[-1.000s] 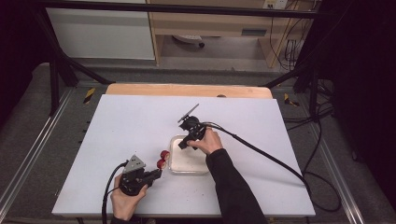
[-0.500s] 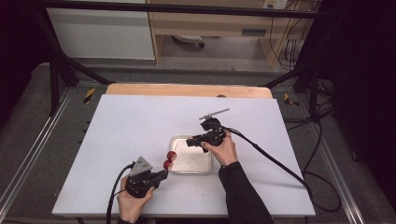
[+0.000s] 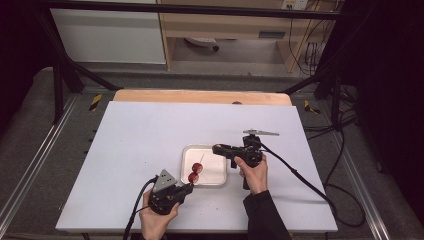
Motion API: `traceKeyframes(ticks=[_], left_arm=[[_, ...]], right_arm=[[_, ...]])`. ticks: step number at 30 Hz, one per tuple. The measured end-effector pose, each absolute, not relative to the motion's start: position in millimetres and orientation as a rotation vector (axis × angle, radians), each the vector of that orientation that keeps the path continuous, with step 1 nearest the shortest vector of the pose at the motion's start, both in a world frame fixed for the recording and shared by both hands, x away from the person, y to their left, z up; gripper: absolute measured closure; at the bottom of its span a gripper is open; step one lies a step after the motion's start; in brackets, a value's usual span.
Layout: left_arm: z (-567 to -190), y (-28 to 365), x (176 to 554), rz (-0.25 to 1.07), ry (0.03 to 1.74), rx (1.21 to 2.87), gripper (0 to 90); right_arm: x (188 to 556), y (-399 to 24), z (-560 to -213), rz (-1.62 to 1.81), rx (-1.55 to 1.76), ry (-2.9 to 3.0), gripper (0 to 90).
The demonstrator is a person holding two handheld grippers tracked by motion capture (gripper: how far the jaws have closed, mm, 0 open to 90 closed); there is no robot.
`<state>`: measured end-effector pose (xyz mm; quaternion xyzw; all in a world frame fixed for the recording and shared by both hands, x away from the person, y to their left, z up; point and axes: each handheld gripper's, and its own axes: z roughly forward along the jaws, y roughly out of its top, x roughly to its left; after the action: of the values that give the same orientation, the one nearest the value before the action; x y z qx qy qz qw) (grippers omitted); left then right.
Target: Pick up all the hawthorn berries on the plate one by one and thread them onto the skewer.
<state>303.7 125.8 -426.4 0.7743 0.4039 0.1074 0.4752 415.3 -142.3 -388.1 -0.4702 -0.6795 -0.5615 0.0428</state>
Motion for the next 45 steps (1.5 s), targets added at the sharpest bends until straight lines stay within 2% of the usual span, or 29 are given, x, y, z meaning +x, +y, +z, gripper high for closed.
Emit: traceKeyframes(ticks=[29,45], left_arm=[[-432,79,306,0.255,1.052,1.816,87.9],[-435,78,309,0.244,1.079,1.795,87.9]], right_arm=[[404,-146,-393,-1.971,-1.490,-1.795,61.9],[403,-146,-393,-1.991,-1.478,-1.773,61.9]])
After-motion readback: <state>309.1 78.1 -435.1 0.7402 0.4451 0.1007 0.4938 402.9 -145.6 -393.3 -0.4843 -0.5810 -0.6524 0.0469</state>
